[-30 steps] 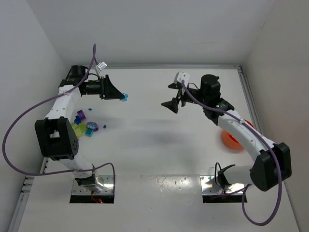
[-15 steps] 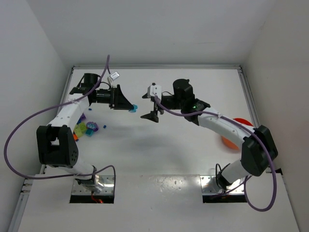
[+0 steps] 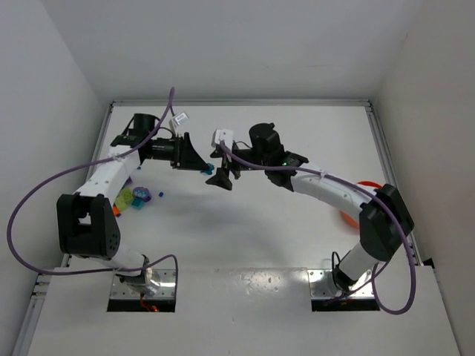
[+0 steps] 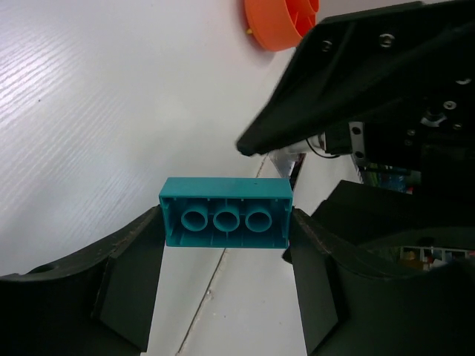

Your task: Sort the legos into containers by color

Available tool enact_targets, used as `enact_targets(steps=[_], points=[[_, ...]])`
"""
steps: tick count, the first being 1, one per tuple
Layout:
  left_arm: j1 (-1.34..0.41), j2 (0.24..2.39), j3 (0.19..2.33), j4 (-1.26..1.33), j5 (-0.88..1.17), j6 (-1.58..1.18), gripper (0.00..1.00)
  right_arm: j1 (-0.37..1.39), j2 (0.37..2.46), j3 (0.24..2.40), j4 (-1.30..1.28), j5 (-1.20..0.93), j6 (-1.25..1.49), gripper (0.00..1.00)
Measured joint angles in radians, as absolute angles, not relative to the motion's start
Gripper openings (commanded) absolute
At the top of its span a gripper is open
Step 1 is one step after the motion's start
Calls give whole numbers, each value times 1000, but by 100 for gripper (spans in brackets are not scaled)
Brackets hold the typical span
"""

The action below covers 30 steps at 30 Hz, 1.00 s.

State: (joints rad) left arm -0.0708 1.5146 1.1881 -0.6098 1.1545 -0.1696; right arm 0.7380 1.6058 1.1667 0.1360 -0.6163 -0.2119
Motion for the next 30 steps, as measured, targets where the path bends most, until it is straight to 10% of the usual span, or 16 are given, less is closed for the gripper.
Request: enact_targets(steps=[11, 23, 30], points=[[-73, 1505, 1188, -583, 1151, -188, 17, 749, 1629, 1167, 167, -461, -110, 74], [-73, 1471, 1134, -531, 1102, -221, 17, 782, 1641, 1168, 164, -439, -102, 26], [-72, 1464, 1127, -521, 1077, -255, 71, 788, 1641, 1166, 163, -418, -131, 3]])
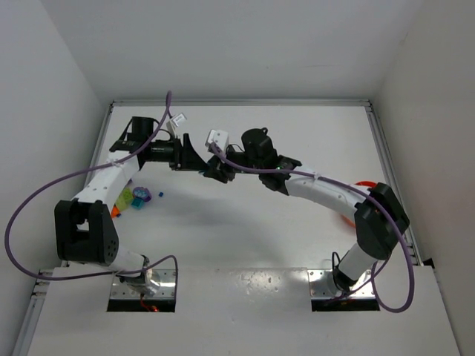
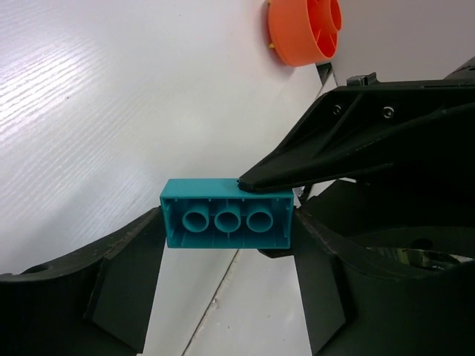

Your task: Sort the legos into containers by color

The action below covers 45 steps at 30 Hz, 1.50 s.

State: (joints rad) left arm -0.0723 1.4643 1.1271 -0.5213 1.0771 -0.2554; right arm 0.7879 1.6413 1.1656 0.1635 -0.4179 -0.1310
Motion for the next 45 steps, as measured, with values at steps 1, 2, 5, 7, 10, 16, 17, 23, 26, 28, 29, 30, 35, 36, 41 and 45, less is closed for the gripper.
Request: enact_targets(steps=[1, 2, 5, 7, 10, 16, 17, 23, 26, 28, 29, 30, 35, 36, 41, 45], points=[[-70, 1463, 1126, -519, 1075, -254, 75, 788, 1639, 1164, 163, -415, -131, 2], [-67, 1461, 1122, -515, 1078, -253, 79, 788, 1634, 1160, 163, -414, -131, 0], [-54, 1440, 1102, -510, 1087, -236, 100, 780, 1601, 1145, 122, -389, -132, 0], [-34, 1415, 1086, -516, 1097, -231, 100, 763, 1560, 1126, 79, -362, -141, 0], [-10, 1396, 1079, -516, 1104, -224, 100, 737, 1485, 1079, 31, -331, -153, 0], [15, 1400, 1151, -620, 1077, -128, 100, 693, 1375, 1076, -199, -255, -215, 0], [15, 1406, 1184, -651, 1073, -84, 100, 677, 1375, 1097, -258, -242, -234, 0], [15, 1410, 1259, -739, 1047, 125, 100, 498, 1372, 1211, -588, -133, -307, 0], [15, 1410, 1259, -769, 1016, 192, 100, 391, 1350, 1229, -710, -102, -340, 0], [15, 1410, 1259, -779, 998, 233, 100, 310, 1325, 1229, -786, -99, -376, 0], [15, 1410, 1259, -782, 990, 250, 100, 272, 1315, 1230, -816, -101, -400, 0], [15, 1410, 1259, -785, 980, 270, 100, 229, 1308, 1233, -852, -108, -426, 0], [15, 1410, 1259, -830, 969, 371, 100, 74, 1320, 1279, -1041, -169, -589, 0], [16, 1410, 1258, -838, 974, 387, 100, 46, 1335, 1304, -1079, -186, -631, 0], [24, 1421, 1252, -896, 1011, 476, 100, -99, 1446, 1416, -1180, -244, -788, 0], [41, 1460, 1252, -955, 1054, 548, 100, -210, 1513, 1438, -1229, -293, -883, 0]])
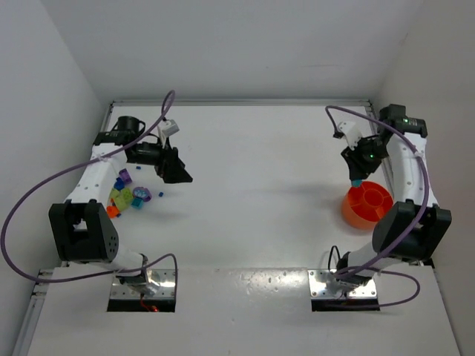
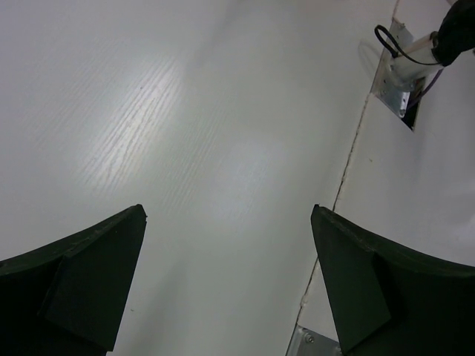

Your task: Sort the legos into containers by color

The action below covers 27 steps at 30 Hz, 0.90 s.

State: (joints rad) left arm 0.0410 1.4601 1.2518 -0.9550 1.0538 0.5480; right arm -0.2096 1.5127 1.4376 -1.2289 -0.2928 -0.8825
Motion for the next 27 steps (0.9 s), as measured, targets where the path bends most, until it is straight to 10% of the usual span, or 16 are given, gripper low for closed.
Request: enact_targets(steps=[27], points=[[158, 1597, 1351, -1294, 1200, 890, 100, -398, 1557, 1307, -1338, -443, -1192, 4]])
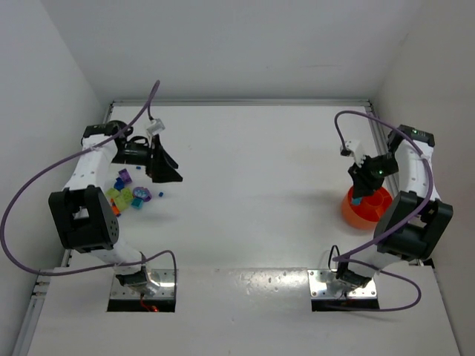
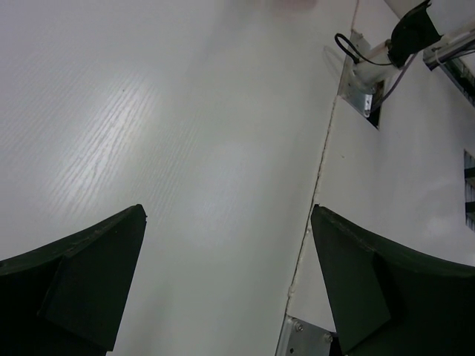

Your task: Sort the legos into containers by color

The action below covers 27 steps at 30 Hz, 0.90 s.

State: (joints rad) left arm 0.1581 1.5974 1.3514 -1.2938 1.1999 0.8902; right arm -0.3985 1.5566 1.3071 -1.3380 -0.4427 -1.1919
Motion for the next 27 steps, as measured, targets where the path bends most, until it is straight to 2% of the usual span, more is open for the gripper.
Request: enact_targets(steps=[12, 18, 27], points=[[235, 1462, 1278, -1176, 1193, 801, 100, -403, 1559, 1225, -1325, -447, -1215, 5], [244, 1437, 1269, -1134, 1190, 772, 100, -405, 1559, 1224, -1310, -458, -1215, 3], [249, 1436, 1269, -1111, 1189, 754, 100, -410, 1557, 1221, -1298, -465, -1215, 7]])
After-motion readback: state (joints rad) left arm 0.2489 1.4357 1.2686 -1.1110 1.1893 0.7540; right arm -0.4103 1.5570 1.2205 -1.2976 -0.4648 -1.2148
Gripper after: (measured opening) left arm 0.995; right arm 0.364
